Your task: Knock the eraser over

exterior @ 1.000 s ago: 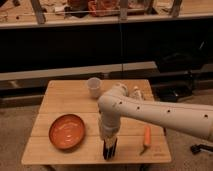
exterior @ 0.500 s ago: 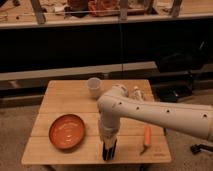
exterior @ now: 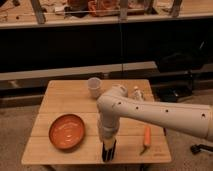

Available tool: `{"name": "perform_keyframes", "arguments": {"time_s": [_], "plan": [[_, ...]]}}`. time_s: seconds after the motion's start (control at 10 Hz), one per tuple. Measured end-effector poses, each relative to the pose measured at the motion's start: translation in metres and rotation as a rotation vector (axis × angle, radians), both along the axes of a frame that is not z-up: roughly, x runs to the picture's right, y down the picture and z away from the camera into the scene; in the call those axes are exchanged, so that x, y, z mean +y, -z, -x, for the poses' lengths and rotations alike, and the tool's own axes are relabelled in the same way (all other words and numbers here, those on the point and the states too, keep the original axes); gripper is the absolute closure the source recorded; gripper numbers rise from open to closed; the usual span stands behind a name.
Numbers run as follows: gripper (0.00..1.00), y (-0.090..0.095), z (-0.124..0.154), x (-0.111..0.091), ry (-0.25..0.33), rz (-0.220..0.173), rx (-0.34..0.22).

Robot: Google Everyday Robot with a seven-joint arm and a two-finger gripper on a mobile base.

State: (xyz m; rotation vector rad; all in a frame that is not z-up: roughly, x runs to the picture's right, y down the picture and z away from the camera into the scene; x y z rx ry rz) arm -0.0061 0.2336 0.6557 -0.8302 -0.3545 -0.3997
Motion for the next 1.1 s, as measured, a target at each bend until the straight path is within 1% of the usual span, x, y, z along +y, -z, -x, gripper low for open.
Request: {"name": "perform_keyframes", "arguments": {"time_s": [0.9,1.0,1.1], "plan": [[1.00,0.0005,0.0018,0.0061,-0.013,0.026,0.011],[0.99,-0.0001,0.0021,0.0059,-0.016,0.029,0.012],[0.93,0.0005,0.0029,0.0080,-0.014,0.034,0.014]]}}
